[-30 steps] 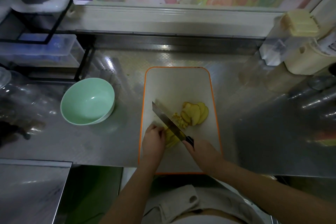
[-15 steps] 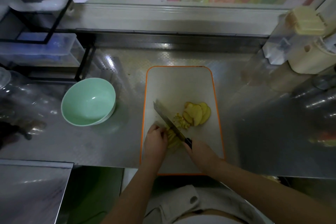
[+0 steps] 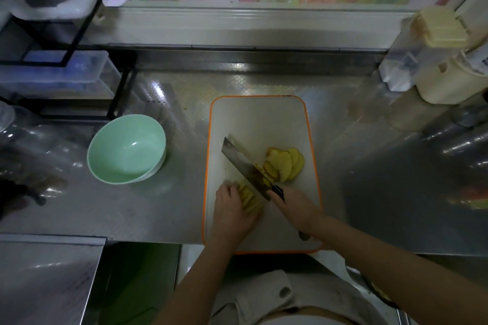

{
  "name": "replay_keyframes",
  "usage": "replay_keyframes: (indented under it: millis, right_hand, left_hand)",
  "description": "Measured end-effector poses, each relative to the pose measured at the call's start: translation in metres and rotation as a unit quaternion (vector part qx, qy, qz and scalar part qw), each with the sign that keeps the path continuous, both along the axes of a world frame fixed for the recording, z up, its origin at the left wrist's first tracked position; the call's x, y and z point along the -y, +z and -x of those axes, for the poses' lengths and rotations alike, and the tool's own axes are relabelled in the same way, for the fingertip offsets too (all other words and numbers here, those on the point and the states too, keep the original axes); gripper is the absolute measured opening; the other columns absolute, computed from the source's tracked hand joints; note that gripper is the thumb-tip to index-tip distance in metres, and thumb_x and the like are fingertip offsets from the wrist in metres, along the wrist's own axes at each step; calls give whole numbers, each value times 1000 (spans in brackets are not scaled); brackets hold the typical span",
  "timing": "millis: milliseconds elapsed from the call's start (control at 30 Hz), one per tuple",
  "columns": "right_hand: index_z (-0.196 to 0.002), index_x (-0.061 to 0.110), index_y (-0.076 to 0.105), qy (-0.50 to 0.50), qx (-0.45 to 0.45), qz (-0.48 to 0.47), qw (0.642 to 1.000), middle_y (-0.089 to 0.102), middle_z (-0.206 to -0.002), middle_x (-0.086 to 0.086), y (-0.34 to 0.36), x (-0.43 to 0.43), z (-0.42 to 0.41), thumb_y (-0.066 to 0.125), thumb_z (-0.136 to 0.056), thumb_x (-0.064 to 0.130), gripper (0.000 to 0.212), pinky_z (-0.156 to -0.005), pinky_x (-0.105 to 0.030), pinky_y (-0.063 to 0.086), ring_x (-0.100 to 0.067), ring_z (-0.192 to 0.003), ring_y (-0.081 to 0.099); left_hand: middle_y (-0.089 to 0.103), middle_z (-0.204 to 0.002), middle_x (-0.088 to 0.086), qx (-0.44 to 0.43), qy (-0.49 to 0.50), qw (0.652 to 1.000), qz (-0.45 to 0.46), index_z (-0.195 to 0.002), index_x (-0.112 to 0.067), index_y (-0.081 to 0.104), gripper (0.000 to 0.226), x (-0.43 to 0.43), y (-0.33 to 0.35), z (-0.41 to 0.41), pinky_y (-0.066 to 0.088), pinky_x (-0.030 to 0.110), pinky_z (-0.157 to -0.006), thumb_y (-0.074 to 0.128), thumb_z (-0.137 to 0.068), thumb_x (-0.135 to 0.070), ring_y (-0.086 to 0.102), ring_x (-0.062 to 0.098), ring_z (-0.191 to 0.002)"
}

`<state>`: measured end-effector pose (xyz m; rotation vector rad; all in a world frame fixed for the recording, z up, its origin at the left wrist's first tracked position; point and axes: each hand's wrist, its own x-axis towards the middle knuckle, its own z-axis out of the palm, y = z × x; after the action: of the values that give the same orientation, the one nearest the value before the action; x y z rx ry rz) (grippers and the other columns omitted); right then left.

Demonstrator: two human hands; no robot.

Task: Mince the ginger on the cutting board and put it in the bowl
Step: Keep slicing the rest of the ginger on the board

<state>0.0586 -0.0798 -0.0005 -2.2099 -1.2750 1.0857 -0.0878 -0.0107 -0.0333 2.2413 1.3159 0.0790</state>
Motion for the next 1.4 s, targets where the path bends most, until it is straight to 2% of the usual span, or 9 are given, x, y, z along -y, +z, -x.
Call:
replay_keyframes:
  millis: [133,300,500,700,833,1033,1167,1267,1400]
  right_hand:
    - [-88,12,53,3,-2,-9,1000,55,-80,-4,5,0,-3,42,-99,32,26,-62,-26,32,-16,-74,51]
    - [-86,17,52,14,-2,-29,999,54,-79,0,11,3,-3,42,-99,32,22,-62,-25,32,-13,-72,50]
    - [-74,25,44,21,3,-37,999,43,-63,13,20,10,1,43,-99,30,26,-53,-14,36,1,-55,41]
    - [-65,29,37,24,13,-10,1000,43,-60,10,23,17,7,42,-99,32,35,-50,-15,35,-1,-53,42]
    - [-64,28,36,25,24,14,999,42,-58,9,23,18,11,40,-99,34,36,-45,-15,34,-1,-50,41]
    - [-64,27,37,19,22,28,999,42,-58,8,23,18,16,41,-98,36,36,-42,-16,31,-4,-49,41]
    - [-72,22,42,31,26,33,999,42,-61,9,21,18,18,38,-99,36,31,-51,-22,33,-9,-56,46]
    - [-83,16,47,19,16,46,999,43,-65,7,21,17,23,37,-100,36,28,-61,-27,37,-16,-69,51]
    - [-95,10,55,-7,3,64,998,53,-81,-3,18,13,28,37,-100,36,32,-64,-26,36,-17,-76,52]
  left_hand:
    - [36,-129,12,-18,-15,1000,-15,-131,-6,37,74,0,-1,-2,29,27,-96,65,-76,-48,34,24,-115]
    - [39,-127,15,31,10,999,24,-132,-4,40,69,-6,-2,-2,33,31,-101,68,-79,-37,36,27,-118]
    - [37,-130,13,42,19,998,39,-134,-6,39,65,-5,-3,-2,32,29,-103,66,-82,-34,34,24,-121]
    - [39,-126,9,88,50,994,45,-136,-6,40,55,3,-1,2,29,23,-101,58,-89,-29,36,19,-118]
    - [46,-116,12,109,81,990,28,-124,-3,52,32,4,2,-4,26,17,-90,42,-98,-19,39,20,-109]
    - [51,-107,11,118,106,987,7,-106,-3,60,21,1,-3,-8,27,18,-82,43,-96,-11,42,20,-99]
    - [54,-103,13,129,119,984,2,-103,0,63,21,-2,-6,-9,31,21,-83,46,-94,-7,45,24,-98]
    - [54,-98,12,137,131,982,0,-98,1,65,20,-3,-6,-9,28,14,-76,48,-93,-7,46,19,-92]
    - [54,-94,11,139,130,982,-4,-92,2,66,18,-4,-8,-9,27,13,-73,49,-92,-6,46,18,-89]
